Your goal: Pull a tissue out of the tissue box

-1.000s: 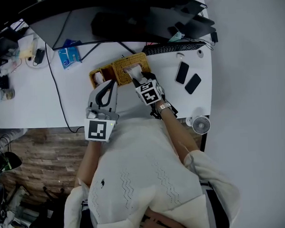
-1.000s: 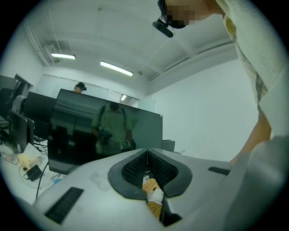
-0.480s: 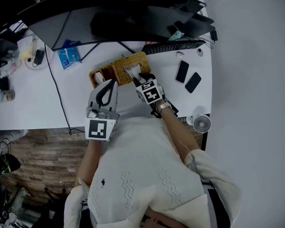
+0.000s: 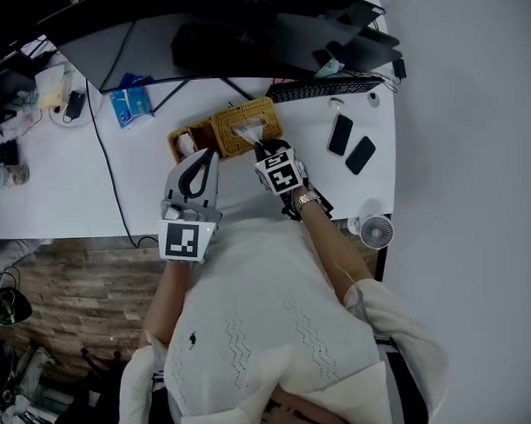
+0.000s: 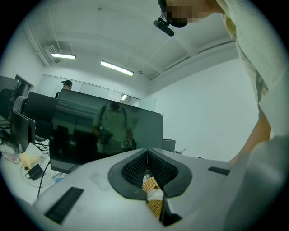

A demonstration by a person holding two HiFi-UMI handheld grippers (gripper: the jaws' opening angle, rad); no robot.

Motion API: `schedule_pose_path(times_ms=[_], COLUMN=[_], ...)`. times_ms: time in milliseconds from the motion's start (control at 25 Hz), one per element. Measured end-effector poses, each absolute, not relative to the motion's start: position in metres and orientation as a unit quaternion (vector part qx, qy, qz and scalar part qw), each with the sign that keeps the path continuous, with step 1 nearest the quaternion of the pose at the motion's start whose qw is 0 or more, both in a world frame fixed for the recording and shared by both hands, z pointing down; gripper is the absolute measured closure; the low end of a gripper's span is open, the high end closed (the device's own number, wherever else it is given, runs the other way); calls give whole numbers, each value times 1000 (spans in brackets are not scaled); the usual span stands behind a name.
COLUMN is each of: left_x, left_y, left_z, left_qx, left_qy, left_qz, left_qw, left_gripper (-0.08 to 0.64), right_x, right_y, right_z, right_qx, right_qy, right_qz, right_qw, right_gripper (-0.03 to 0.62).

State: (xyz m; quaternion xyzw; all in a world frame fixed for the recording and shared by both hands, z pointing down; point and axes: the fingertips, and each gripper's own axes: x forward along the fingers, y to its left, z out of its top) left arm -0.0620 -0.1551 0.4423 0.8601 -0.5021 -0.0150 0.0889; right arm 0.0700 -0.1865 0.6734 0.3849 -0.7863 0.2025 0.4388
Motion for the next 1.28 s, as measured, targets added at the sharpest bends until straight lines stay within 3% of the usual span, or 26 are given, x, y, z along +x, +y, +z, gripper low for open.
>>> schedule_pose_path(times_ms=[1280], left_x=[-54], left_y=[-132], left_z=[437], left_qx=[859], left_qy=[-507], left_qz=[-17], left_qw=[73], left_gripper=[546], right_x=[78], right_y=[-173], right_z=[646], right_qx=[395], right_qy=[-797], right_qz=[200], right_qw=[411], right_gripper=[589])
